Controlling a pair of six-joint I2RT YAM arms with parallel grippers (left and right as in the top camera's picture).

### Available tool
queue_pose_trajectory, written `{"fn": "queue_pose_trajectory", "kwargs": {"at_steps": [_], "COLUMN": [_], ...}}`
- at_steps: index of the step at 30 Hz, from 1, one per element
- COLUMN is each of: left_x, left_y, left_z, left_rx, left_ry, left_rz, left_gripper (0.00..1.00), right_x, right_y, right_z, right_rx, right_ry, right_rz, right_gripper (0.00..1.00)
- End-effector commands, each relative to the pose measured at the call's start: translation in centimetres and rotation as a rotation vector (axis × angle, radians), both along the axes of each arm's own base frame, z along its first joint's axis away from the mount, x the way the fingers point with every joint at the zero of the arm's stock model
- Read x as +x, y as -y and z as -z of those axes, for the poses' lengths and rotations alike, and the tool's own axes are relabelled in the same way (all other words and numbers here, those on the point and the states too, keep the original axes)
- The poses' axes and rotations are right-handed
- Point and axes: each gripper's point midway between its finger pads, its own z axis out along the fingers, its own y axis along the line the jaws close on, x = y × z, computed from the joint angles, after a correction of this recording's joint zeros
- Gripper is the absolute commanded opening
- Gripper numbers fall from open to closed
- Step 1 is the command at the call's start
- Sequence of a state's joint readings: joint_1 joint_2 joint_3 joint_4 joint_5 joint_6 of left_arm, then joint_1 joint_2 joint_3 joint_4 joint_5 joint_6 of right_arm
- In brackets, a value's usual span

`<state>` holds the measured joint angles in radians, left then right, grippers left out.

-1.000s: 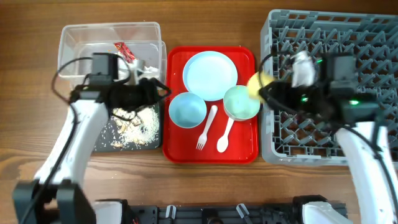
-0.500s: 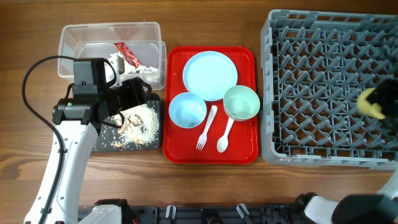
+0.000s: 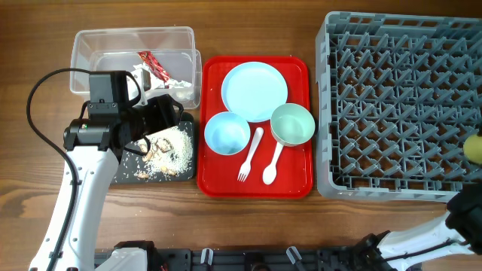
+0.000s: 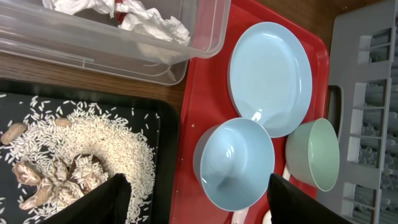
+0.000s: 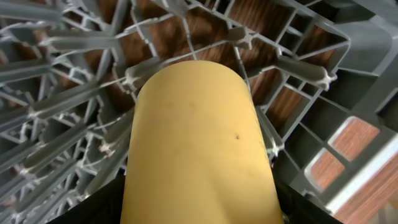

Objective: Sort waste into correct bins and load items into the dishwasher rack
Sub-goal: 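Carry the yellow cup with the right gripper into the rack's right side, then grasp the green bowl with the right gripper and place it in the rack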

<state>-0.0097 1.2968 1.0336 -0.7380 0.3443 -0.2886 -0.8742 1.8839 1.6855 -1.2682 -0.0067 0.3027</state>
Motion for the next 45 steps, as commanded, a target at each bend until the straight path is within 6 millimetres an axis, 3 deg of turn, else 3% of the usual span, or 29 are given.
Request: {"fn": "queue_pose_trajectory", "kwargs": {"at_steps": [1,3,4,8,11,13,15,16,19,21,25,31,34,37,38,41,43,45], "left_x": [-0.2,-0.2,-0.2,-0.2,-0.4,-0.7,-1.1,-1.2,-1.4,-1.5,-1.6,-1.6,-1.6,-1.6,-1.6,-1.6,-1.6,-1.6], "left_y": [-0.3,-0.3,-0.3,-0.3,-0.6,-1.2,-1.6,-1.6,-1.6,-1.6,-1.6,-1.6,-1.6,-1.6,-1.6,-1.6,-1.6,-1.6], "left_z": [-0.1,-0.1,-0.1,0.0,0.2,0.6,0.9,1.0,1.1,1.2,1.2,1.2,1.2,1.2,1.2,1.2,1.2,1.2], "left_rx": [0.020,0.021,0.021,0.021,0.036,0.066,0.085,0.085,0.085,0.085,0.084,0.084,0.085,0.084,0.084,0.085,0.085,0.084], "left_ry": [0.005,0.005,0.005,0.003,-0.008,-0.026,-0.048,-0.057,-0.067,-0.073,-0.075,-0.075,-0.076,-0.076,-0.076,-0.076,-0.076,-0.076], "left_rz": [0.008,0.008,0.008,0.008,-0.002,-0.020,-0.030,-0.030,-0.029,-0.029,-0.029,-0.029,-0.029,-0.029,-0.029,-0.029,-0.029,-0.029], "left_gripper": [0.72,0.73,0.73,0.74,0.75,0.80,0.84,0.84,0.85,0.85,0.85,0.85,0.85,0.85,0.85,0.85,0.85,0.85], "right_x": [-0.1,0.6,0.9,0.6,2.6,6.6,8.9,10.1,11.6,12.2,12.7,14.1,14.4,13.8,13.7,13.1,12.1,11.3], "right_y": [0.9,0.6,0.3,-0.7,-2.6,-7.7,-13.3,-18.4,-27.3,-32.6,-39.8,-42.9,-42.1,-41.9,-41.9,-41.8,-41.5,-41.4], "right_z": [1.2,1.3,1.2,0.3,-3.7,-8.0,-10.6,-11.3,-10.7,-9.0,-4.7,3.1,7.3,9.7,10.2,10.3,10.2,10.5], "right_rx": [-0.002,0.019,0.039,0.061,0.046,0.084,0.085,0.093,0.118,0.061,0.036,0.047,0.033,0.070,0.084,0.099,0.122,0.150], "right_ry": [-0.038,-0.003,0.019,0.028,0.191,0.419,0.506,0.513,0.479,0.385,0.258,0.085,-0.047,-0.117,-0.129,-0.155,-0.192,-0.217], "right_rz": [0.025,0.014,0.011,0.009,-0.076,-0.346,-0.589,-0.789,-1.127,-1.329,-1.619,-1.737,-1.695,-1.688,-1.686,-1.683,-1.680,-1.678], "right_gripper": [0.22,0.74,0.81,0.85,0.85,0.84,0.84,0.84,0.84,0.84,0.84,0.83,0.83,0.82,0.77,0.46,0.41,0.31]}}
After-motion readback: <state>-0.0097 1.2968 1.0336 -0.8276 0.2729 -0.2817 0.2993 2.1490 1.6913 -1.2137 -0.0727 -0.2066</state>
